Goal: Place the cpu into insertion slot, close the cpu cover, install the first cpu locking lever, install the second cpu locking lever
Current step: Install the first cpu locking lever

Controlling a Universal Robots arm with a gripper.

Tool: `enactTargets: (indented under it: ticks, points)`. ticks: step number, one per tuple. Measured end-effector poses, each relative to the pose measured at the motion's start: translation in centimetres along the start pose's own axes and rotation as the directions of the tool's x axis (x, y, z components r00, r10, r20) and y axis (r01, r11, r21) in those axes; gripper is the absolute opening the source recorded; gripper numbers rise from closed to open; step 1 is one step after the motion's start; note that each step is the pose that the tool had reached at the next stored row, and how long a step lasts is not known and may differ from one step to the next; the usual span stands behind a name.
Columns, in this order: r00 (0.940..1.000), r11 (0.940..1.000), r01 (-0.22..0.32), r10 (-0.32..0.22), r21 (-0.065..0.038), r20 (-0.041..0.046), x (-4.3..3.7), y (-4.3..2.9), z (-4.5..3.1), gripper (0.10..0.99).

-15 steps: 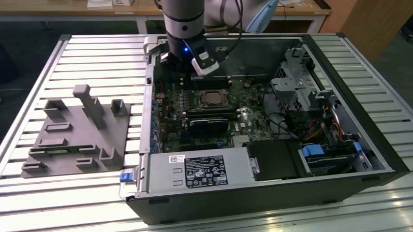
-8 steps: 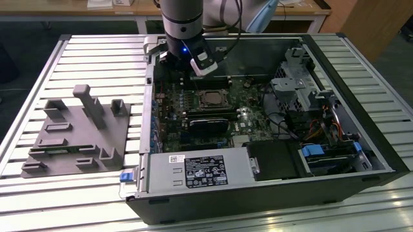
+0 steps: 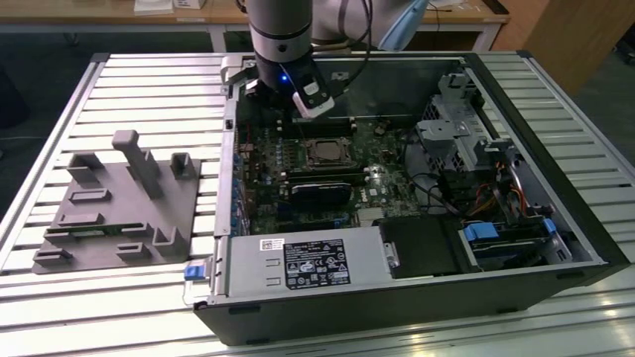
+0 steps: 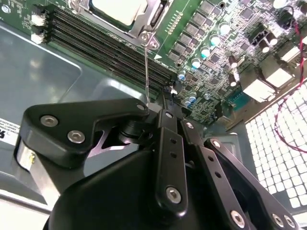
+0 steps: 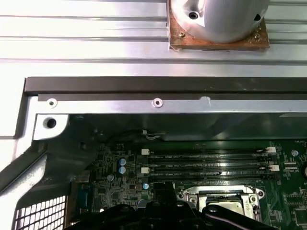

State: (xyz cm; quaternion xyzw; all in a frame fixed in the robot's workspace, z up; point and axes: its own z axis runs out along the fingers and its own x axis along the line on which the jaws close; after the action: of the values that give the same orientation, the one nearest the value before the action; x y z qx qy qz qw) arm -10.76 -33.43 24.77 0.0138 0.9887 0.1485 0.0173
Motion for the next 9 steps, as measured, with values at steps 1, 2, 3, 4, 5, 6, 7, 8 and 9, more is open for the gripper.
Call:
enactTargets:
  ticks: [1, 2, 3, 4, 5, 6, 7, 8, 9]
  points:
    - [1.0000, 1.0000, 0.000, 0.000, 0.000, -0.0002, -0.10, 0.00, 0.03, 0.106]
    - [1.0000, 1.0000, 0.000, 0.000, 0.000, -0.0002, -0.23, -0.01, 0.05, 0.106]
    - [1.0000, 1.0000, 0.000, 0.000, 0.000, -0.0002, -0.40, -0.01, 0.08, 0.106]
    - [1.0000, 1.0000, 0.000, 0.000, 0.000, -0.0002, -0.58, -0.01, 0.10, 0.106]
    - [1.0000, 1.0000, 0.000, 0.000, 0.000, -0.0002, -0.76, 0.00, 0.12, 0.106]
    - [1.0000, 1.0000, 0.000, 0.000, 0.000, -0.0001, -0.97, 0.01, 0.13, 0.106]
    - [1.0000, 1.0000, 0.000, 0.000, 0.000, -0.0001, -1.18, 0.02, 0.15, 0.106]
    - [1.0000, 1.0000, 0.000, 0.000, 0.000, -0.0001, -1.41, 0.04, 0.17, 0.106]
    - [1.0000, 1.0000, 0.000, 0.000, 0.001, -0.0002, -1.63, 0.06, 0.18, 0.106]
